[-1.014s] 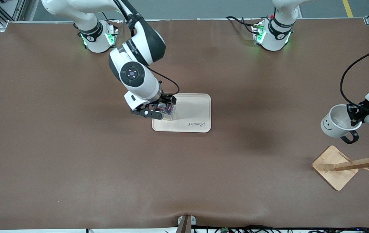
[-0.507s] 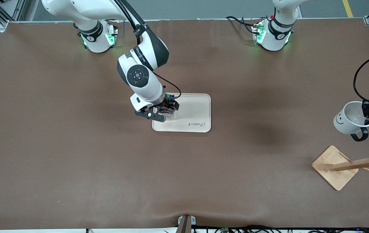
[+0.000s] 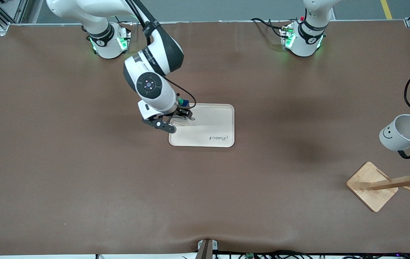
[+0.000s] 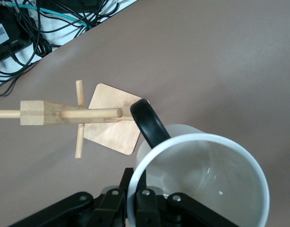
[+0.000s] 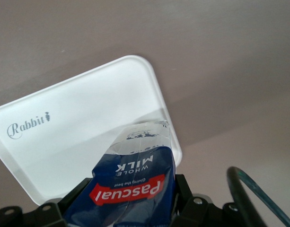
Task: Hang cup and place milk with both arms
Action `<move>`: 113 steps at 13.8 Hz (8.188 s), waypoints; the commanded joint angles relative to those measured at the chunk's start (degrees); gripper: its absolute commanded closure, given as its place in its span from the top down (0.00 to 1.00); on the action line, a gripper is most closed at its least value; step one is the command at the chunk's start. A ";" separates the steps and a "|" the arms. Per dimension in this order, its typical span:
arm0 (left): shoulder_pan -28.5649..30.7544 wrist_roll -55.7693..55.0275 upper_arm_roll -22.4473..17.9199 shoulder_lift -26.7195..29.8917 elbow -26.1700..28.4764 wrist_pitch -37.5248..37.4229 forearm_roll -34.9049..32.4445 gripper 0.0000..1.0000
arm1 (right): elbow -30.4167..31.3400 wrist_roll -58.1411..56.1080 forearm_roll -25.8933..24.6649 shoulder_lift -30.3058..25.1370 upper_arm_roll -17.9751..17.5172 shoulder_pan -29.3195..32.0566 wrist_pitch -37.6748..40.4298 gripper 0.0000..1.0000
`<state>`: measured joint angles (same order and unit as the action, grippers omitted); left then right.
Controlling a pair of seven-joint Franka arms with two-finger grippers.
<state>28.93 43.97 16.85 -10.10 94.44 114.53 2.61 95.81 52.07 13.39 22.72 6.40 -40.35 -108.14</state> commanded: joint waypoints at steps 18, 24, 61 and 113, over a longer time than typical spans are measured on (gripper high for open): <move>3.24 6.30 0.55 -7.83 -7.43 -0.28 5.21 0.00 | 1.48 -53.56 -7.76 -1.36 1.33 42.71 3.21 0.00; 4.30 9.29 0.46 -11.60 -10.67 -0.28 5.30 0.00 | 5.79 -57.52 -4.95 -0.40 1.24 45.36 -1.63 0.04; -2.03 -51.17 13.11 5.70 -12.52 -27.70 -6.74 1.00 | -18.12 -62.00 -4.96 -7.33 1.16 44.57 22.07 1.00; -25.41 -47.48 -10.52 12.91 -4.53 -25.59 -3.40 1.00 | -8.71 -52.24 -13.21 -26.15 0.98 38.42 22.09 1.00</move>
<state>3.04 -4.44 5.90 3.33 91.31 90.10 -0.76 87.86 -0.15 0.66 -3.34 7.51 -1.85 -86.77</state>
